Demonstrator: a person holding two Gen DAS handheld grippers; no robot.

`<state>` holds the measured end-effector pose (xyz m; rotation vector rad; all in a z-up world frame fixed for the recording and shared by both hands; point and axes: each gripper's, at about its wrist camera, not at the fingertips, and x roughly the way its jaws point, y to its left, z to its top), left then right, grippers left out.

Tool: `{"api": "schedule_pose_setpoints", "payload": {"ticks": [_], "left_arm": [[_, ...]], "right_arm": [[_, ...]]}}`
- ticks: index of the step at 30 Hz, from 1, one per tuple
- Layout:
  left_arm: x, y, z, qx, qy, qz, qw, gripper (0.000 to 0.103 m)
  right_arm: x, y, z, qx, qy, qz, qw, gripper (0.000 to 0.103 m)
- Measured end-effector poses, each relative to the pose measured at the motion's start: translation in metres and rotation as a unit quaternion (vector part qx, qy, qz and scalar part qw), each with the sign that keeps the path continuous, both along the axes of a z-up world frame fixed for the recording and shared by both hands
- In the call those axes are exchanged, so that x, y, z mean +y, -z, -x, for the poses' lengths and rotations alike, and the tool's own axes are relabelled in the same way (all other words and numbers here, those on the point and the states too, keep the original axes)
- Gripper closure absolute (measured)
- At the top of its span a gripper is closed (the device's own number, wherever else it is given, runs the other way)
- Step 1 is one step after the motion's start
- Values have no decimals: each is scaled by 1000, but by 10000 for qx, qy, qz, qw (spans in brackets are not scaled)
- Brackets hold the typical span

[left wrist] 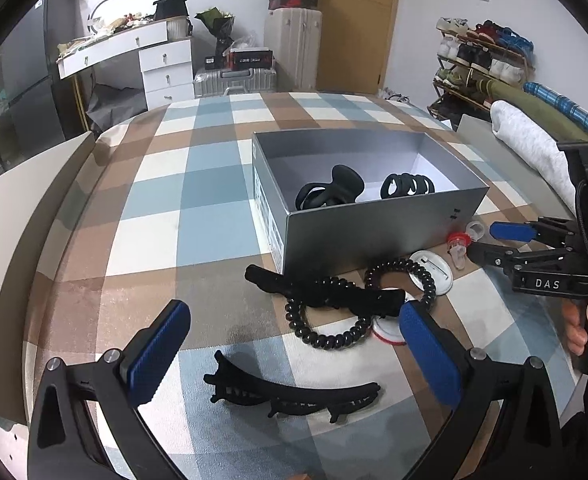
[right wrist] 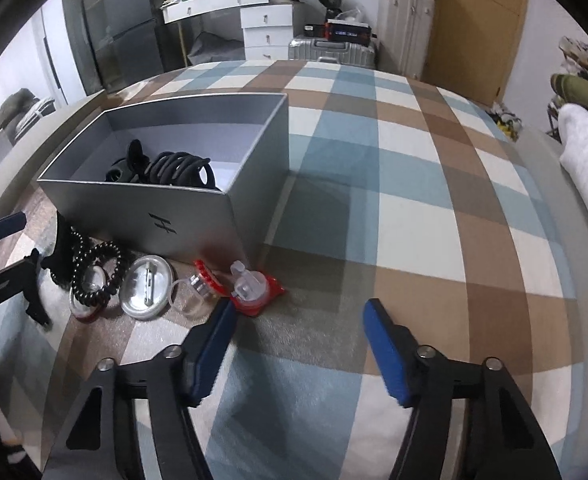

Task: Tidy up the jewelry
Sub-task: 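Grasp the clear red-capped container with the right tool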

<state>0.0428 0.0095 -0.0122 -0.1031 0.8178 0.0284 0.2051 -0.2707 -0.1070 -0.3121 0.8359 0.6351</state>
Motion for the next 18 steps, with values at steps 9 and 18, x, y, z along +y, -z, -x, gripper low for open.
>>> {"api": "schedule_pose_setpoints", "payload": {"ticks": [9,18], "left_arm": [[-1,0,0,18,20,0,10000,1],[-1,1,-1,35,26,10,10000,1]], "right_arm": [[13,-1,2,-85,-155,-28,9998,59],[20,-2,9,-149,-307,-69,9994,76]]}}
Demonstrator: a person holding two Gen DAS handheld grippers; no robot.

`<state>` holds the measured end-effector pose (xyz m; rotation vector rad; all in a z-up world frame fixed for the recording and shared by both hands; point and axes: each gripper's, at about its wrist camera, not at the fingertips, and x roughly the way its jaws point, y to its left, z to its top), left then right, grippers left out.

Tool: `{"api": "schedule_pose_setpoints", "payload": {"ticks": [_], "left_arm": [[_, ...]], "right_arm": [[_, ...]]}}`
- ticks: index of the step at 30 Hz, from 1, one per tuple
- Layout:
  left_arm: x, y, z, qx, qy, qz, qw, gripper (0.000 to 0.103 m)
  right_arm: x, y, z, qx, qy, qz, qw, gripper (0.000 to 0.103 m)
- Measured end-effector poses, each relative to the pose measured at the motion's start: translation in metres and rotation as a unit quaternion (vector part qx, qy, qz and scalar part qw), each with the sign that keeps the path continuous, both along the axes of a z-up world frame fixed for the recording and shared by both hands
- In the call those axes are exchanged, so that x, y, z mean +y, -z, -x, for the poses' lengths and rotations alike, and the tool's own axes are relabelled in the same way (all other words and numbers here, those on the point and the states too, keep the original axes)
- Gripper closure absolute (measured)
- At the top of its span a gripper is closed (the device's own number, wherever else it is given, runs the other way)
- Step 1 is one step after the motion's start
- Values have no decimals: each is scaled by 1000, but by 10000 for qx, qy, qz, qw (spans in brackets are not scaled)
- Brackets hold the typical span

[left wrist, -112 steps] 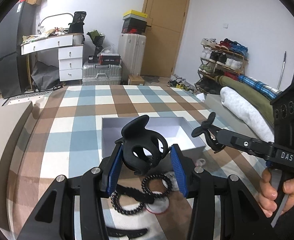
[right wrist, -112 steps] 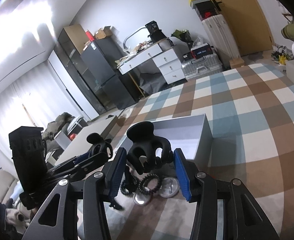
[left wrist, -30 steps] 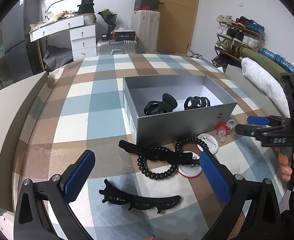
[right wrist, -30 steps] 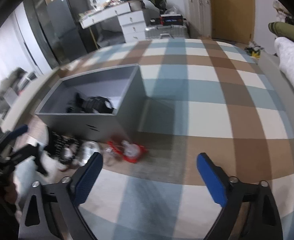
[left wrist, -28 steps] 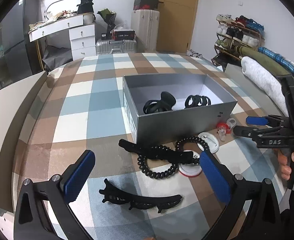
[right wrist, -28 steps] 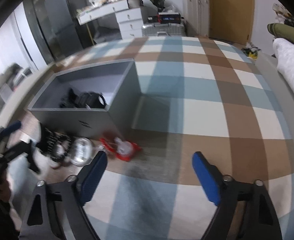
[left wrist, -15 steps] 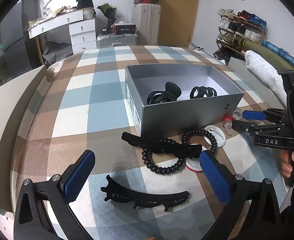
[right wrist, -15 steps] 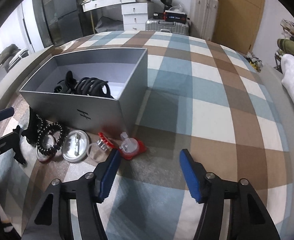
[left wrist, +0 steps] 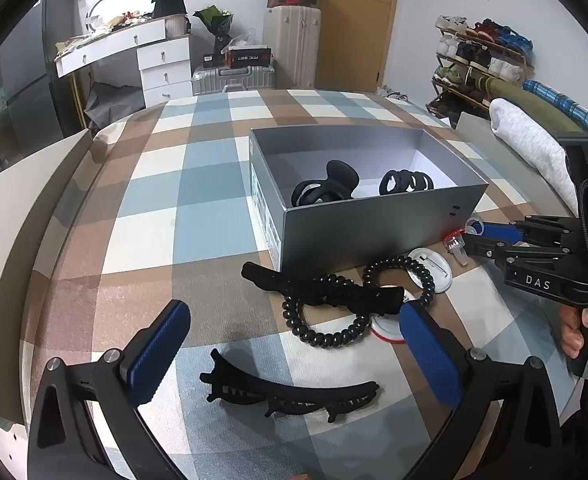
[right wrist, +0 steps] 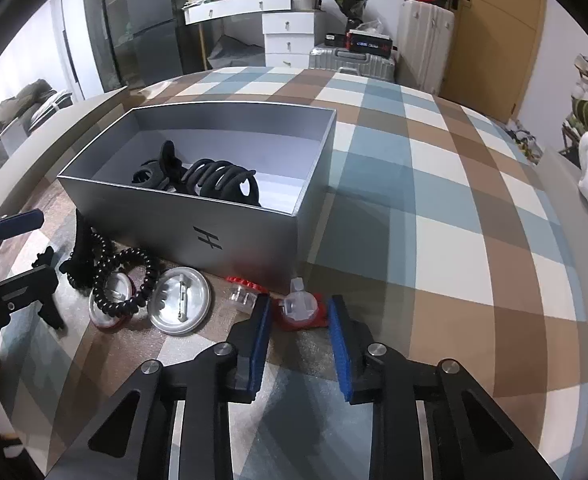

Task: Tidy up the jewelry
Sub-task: 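Grasp the clear red-capped container with the right tool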

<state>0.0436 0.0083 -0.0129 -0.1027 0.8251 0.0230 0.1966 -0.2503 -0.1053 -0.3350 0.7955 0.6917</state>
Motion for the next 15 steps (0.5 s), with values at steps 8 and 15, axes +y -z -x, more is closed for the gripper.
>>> {"api": "schedule_pose_setpoints", "payload": {"ticks": [8,15], "left_arm": [[-1,0,0,2,18,-3,10000,1],[-2,1,-1,66,38,-21,10000,1]], "right_arm": [[-10,-9,0,99,6,-310,9995,86],[-15,-18,3,-2,19,-486,9988,86]]}}
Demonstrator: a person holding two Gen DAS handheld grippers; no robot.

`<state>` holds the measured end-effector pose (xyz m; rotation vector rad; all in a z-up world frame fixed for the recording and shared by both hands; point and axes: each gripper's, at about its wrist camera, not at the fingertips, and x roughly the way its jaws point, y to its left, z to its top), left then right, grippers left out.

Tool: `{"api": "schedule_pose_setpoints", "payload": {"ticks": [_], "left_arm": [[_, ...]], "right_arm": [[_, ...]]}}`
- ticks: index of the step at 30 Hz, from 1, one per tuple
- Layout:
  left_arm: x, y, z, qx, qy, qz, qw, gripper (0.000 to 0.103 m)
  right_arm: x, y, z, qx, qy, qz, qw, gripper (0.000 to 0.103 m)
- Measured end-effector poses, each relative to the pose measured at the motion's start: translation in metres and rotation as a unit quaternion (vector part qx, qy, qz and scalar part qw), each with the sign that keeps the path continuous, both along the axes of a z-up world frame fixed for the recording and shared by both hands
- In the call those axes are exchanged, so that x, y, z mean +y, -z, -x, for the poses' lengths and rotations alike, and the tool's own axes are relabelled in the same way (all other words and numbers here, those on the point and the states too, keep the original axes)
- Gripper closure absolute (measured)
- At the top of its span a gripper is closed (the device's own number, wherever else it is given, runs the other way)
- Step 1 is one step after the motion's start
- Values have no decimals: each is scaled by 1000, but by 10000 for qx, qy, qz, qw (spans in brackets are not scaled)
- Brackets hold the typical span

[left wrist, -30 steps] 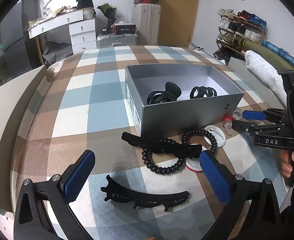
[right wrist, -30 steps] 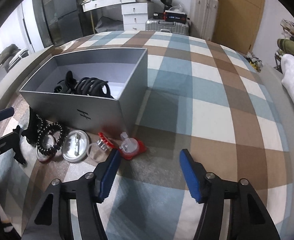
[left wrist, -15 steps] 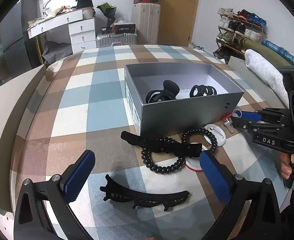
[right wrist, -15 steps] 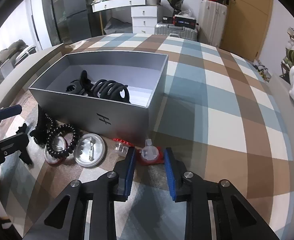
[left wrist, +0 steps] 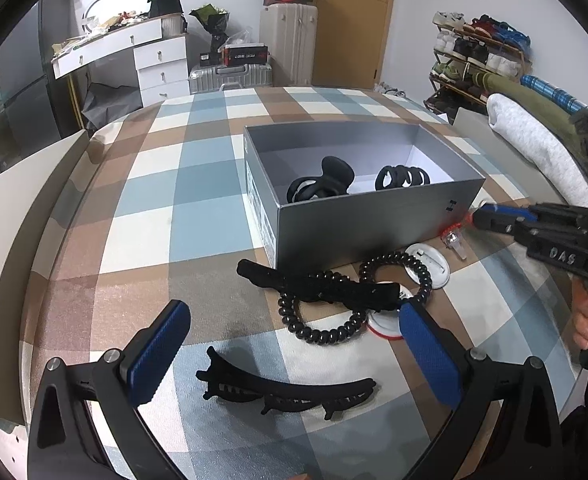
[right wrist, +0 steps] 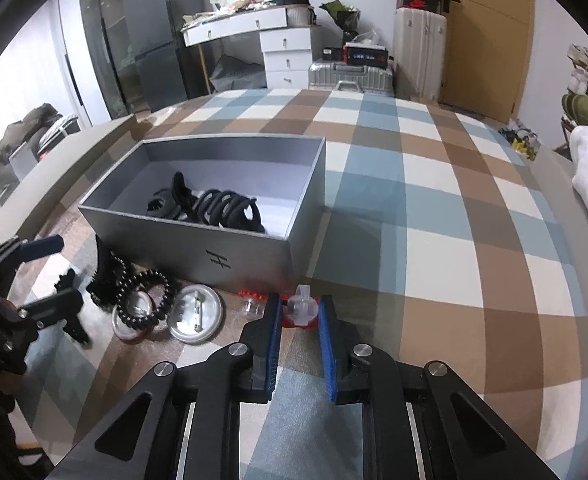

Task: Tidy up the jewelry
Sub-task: 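Grasp the clear red-capped container with the right tool, then grasp a black claw clip with the left tool while the right tool holds the container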

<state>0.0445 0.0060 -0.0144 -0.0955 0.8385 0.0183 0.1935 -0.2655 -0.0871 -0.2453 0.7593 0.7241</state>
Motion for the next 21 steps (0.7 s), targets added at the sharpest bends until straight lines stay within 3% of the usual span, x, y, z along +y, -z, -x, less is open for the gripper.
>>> {"api": "schedule_pose_setpoints", "payload": {"ticks": [9,21], "left_arm": [[6,1,-4,23,46,554,9984,1],[1,8,-18,195,117,469,9986,1]], "right_arm": [[-11,-17,2,-126,38,-379,9992,86],[-13,-25,4,-164,-9,-587,9981,86]]}}
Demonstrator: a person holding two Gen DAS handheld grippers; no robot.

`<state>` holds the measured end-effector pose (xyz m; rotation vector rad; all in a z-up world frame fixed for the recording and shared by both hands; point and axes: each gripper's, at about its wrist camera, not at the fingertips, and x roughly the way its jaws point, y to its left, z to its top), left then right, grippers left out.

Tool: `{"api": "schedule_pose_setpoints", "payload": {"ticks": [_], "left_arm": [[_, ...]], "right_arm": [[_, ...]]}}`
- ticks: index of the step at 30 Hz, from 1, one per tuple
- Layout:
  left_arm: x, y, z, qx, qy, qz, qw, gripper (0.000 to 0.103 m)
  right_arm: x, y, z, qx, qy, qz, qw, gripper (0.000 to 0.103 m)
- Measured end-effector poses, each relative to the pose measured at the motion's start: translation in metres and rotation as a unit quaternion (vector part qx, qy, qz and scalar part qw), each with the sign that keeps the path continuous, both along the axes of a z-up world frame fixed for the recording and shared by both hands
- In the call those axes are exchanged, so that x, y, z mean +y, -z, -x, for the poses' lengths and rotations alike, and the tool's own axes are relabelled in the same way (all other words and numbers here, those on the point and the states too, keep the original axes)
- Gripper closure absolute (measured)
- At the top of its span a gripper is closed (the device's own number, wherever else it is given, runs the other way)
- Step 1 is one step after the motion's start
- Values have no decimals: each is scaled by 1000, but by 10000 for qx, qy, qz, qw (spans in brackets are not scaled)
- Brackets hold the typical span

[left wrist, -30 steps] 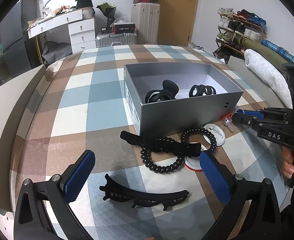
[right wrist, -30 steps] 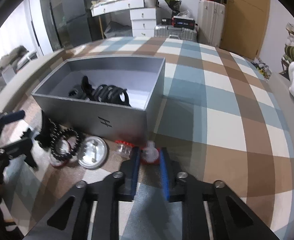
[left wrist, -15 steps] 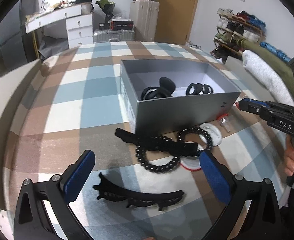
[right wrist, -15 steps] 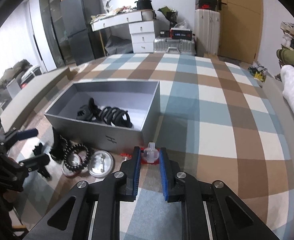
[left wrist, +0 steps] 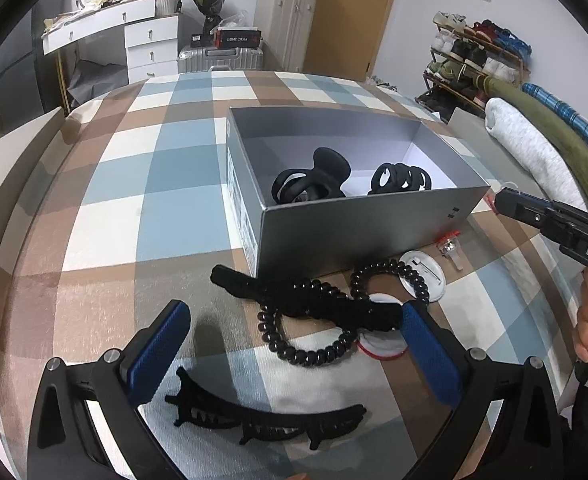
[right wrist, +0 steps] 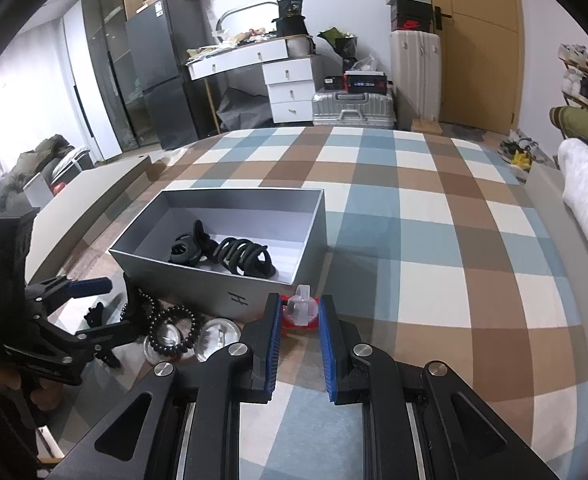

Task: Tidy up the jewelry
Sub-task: 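Grasp a black claw clip with the left tool while the right tool holds the container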

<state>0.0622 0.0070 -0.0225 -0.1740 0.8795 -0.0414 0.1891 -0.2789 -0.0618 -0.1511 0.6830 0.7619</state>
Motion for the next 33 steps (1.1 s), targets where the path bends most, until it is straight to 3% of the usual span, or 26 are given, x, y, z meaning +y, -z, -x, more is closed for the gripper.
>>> {"api": "schedule_pose_setpoints", "payload": {"ticks": [10,14,16,22,27,33], "left_arm": [[-1,0,-2,3,78,48,10000,2],[-7,0,-2,-28,250,-71,9997,22],[-9,0,-2,-28,269,-133,9995,24],[-9,-2,2,-112,395,-81,9991,48],[-9,-4,3,-142,351,-155,9992,74],[-6,-5,6,-170,286,-97,9994,82]], "right_arm": [[1,-1,3,-3,-56,-37,10000,86],[2,-2,4,-7,-74,-32,10000,86],[2,-2,4,-8,-76,-49,10000,86],[1,-3,4,-18,-81,-71,9999,86],[2,-3,4,-15,-106,-75,9999,86],[2,-4,6,-39,-123,-70,9999,86]]}}
